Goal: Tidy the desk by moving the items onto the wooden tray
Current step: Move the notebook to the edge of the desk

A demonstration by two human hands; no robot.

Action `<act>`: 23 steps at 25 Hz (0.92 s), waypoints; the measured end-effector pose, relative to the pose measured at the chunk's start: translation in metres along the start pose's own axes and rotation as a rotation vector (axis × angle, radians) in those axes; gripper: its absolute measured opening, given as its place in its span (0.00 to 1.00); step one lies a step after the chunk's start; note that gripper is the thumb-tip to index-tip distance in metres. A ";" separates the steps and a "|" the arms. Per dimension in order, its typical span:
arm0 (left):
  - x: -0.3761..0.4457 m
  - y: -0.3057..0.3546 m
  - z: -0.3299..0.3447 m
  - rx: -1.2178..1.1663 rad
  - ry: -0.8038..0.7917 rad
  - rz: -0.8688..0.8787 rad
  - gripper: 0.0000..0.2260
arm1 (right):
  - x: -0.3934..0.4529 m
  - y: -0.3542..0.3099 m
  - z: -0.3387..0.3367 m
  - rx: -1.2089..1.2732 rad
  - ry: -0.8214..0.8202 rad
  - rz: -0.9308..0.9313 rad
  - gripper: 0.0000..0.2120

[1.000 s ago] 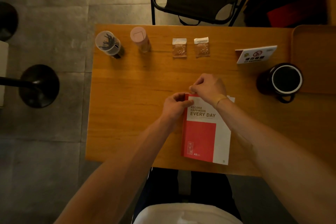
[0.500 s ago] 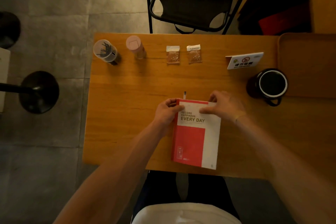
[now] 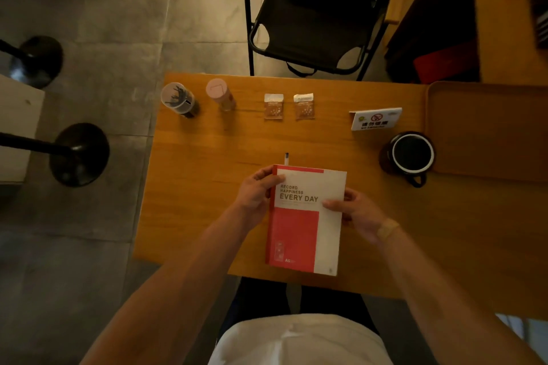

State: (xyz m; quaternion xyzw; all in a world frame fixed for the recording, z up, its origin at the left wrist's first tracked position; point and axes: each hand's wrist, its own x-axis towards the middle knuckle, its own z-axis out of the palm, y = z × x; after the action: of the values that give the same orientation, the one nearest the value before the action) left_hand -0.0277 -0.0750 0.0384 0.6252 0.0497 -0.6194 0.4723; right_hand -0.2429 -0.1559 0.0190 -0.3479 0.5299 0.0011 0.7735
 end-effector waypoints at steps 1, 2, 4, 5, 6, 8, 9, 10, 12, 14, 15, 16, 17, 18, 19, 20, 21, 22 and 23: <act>-0.005 0.002 0.002 -0.014 0.016 0.001 0.12 | -0.005 0.002 0.000 -0.035 -0.007 0.012 0.24; -0.011 0.004 0.003 -0.029 0.036 0.007 0.12 | -0.011 0.003 0.000 -0.080 -0.004 0.011 0.21; -0.022 0.009 0.006 -0.035 0.077 0.028 0.12 | -0.019 0.002 0.000 -0.123 0.017 -0.022 0.18; -0.028 0.010 0.007 -0.030 0.092 0.041 0.13 | -0.023 0.000 0.000 -0.123 0.027 -0.045 0.17; -0.033 0.011 0.008 -0.019 0.102 0.054 0.12 | -0.028 -0.001 0.001 -0.117 0.032 -0.068 0.17; -0.046 0.009 0.007 0.025 0.113 0.063 0.11 | -0.039 -0.005 0.006 -0.093 0.030 -0.106 0.16; -0.052 0.006 0.006 0.052 0.111 0.056 0.12 | -0.043 -0.006 0.009 -0.078 0.032 -0.123 0.15; -0.058 0.003 0.003 0.078 0.106 0.046 0.12 | -0.047 -0.007 0.012 -0.062 0.036 -0.138 0.14; -0.069 -0.005 -0.005 0.123 0.099 0.024 0.12 | -0.052 -0.007 0.020 -0.031 0.058 -0.158 0.14; -0.076 -0.013 -0.014 0.155 0.112 0.011 0.12 | -0.056 -0.007 0.030 -0.023 0.078 -0.170 0.14; -0.078 -0.016 -0.019 0.171 0.117 0.011 0.13 | -0.056 -0.008 0.036 -0.027 0.086 -0.173 0.14; -0.080 -0.018 -0.025 0.188 0.122 0.013 0.14 | -0.057 -0.009 0.044 -0.033 0.096 -0.176 0.14; -0.080 -0.018 -0.031 0.204 0.124 0.015 0.15 | -0.058 -0.010 0.052 -0.043 0.109 -0.179 0.13; -0.081 -0.016 -0.036 0.219 0.117 0.018 0.15 | -0.059 -0.012 0.061 -0.055 0.121 -0.184 0.12; -0.081 -0.014 -0.042 0.236 0.101 0.018 0.15 | -0.060 -0.013 0.070 -0.071 0.133 -0.190 0.11; -0.081 -0.011 -0.048 0.252 0.077 0.015 0.15 | -0.061 -0.015 0.080 -0.090 0.145 -0.199 0.10; -0.082 -0.009 -0.054 0.261 0.054 0.008 0.15 | -0.062 -0.016 0.091 -0.114 0.154 -0.214 0.10; -0.082 -0.005 -0.063 0.260 0.032 -0.001 0.14 | -0.063 -0.018 0.104 -0.143 0.158 -0.234 0.10; -0.082 -0.003 -0.070 0.253 0.008 -0.015 0.14 | -0.064 -0.020 0.117 -0.172 0.152 -0.254 0.11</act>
State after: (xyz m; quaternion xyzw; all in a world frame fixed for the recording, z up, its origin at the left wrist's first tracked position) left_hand 0.0028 0.0152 0.0898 0.6820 -0.0225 -0.6216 0.3847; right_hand -0.1676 -0.0839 0.1055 -0.4763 0.5365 -0.0778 0.6923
